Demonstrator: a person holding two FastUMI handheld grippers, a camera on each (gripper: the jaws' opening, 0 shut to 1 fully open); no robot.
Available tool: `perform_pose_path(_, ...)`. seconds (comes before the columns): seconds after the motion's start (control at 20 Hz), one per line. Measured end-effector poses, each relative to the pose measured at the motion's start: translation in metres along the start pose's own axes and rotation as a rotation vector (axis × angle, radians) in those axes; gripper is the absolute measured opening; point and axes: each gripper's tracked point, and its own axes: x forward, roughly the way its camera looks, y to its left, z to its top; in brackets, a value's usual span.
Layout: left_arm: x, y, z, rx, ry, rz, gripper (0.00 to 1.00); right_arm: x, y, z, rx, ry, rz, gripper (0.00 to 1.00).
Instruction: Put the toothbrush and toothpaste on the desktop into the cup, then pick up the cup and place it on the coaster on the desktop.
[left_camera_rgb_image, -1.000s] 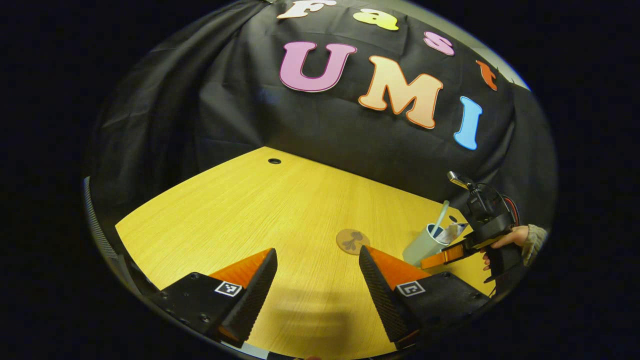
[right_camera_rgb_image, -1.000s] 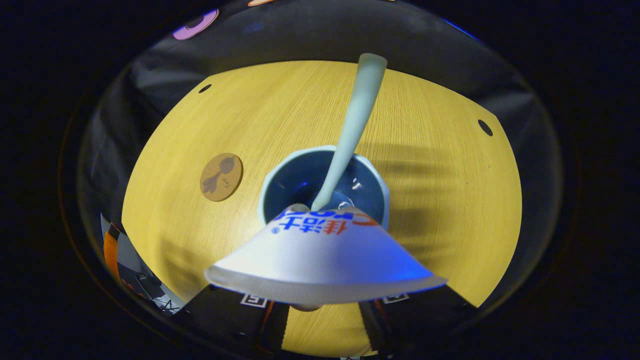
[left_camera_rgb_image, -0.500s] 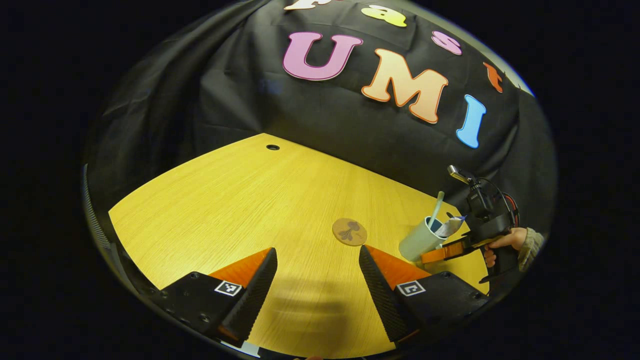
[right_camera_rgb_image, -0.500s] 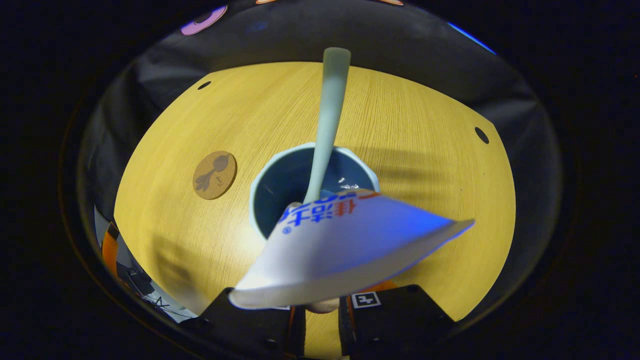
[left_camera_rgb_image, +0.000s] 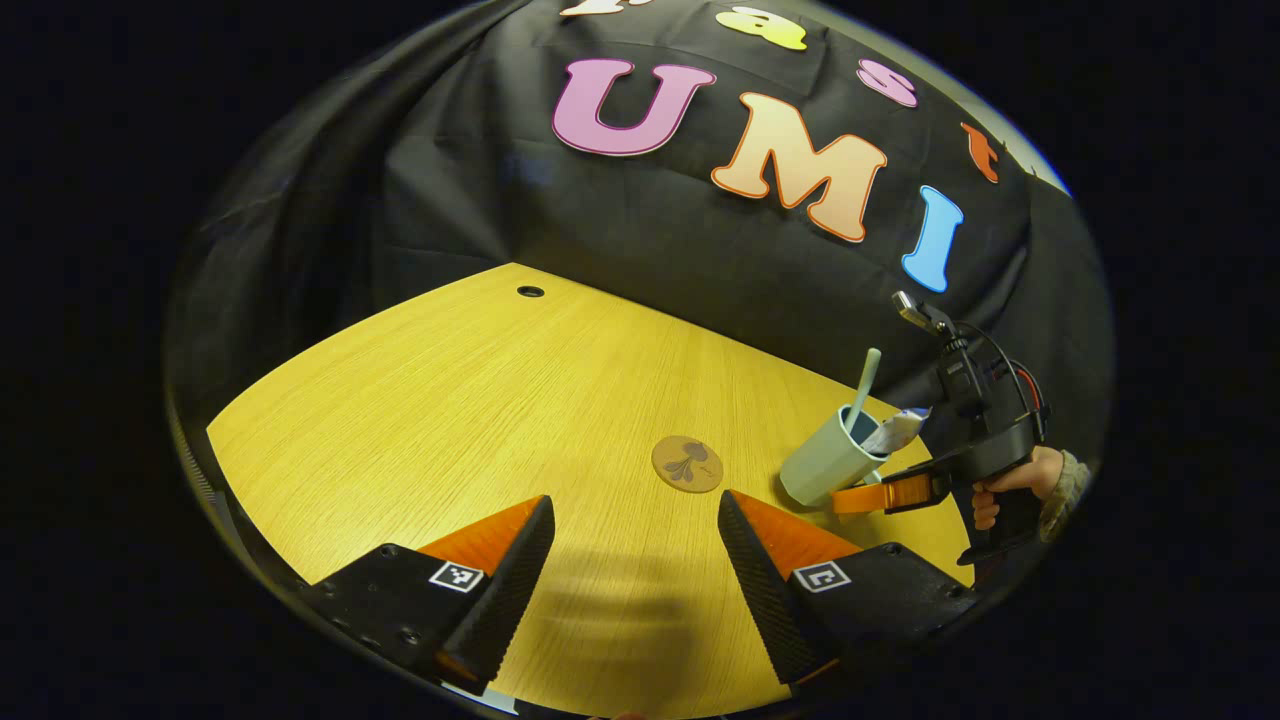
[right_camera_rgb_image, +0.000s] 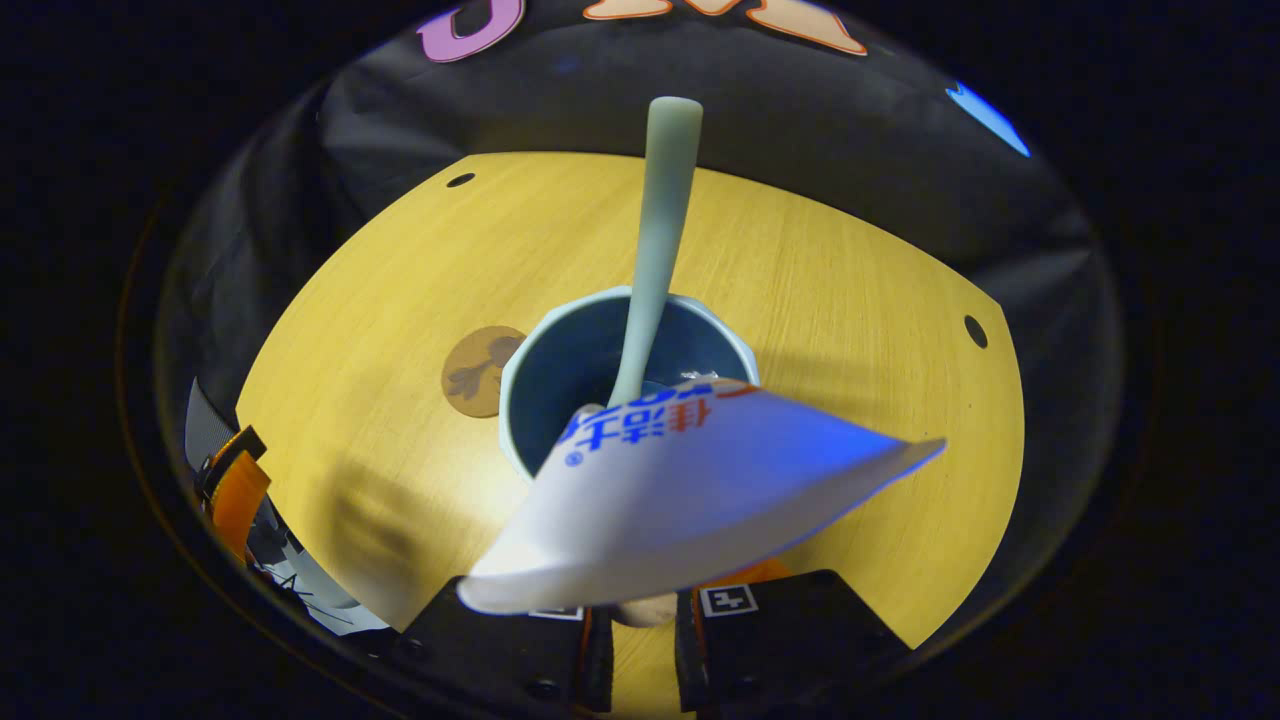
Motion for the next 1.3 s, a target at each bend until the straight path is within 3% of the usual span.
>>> perform_pose_path(0.4, -0.001, 0.020, -0.001, -0.041, 0.007, 0.029, 0.96, -0.004, 0.045, 0.043, -0.130, 0.003, 0.101, 0.29)
perform_pose_path(0.6, 0.002, 0.024, -0.002, -0.063, 0.021, 0.061, 0.96, 0.023, 0.074, 0.030, -0.178, 0.028, 0.101, 0.30)
perform_pose_path(0.85, -0.002, 0.045, -0.006, -0.095, 0.032, 0.094, 0.96, 0.035, 0.072, 0.030, -0.177, 0.054, 0.110, 0.29)
perform_pose_path(1.2, 0.006, 0.033, -0.002, -0.078, 0.041, 0.081, 0.96, 0.033, 0.070, 0.030, -0.167, 0.055, 0.123, 0.34)
perform_pose_path(1.25, 0.006, 0.032, -0.002, -0.075, 0.042, 0.076, 0.96, 0.029, 0.067, 0.035, -0.161, 0.037, 0.126, 0.29)
perform_pose_path(1.3, 0.006, 0.030, 0.000, -0.072, 0.040, 0.069, 0.96, 0.025, 0.067, 0.037, -0.156, 0.023, 0.134, 0.41)
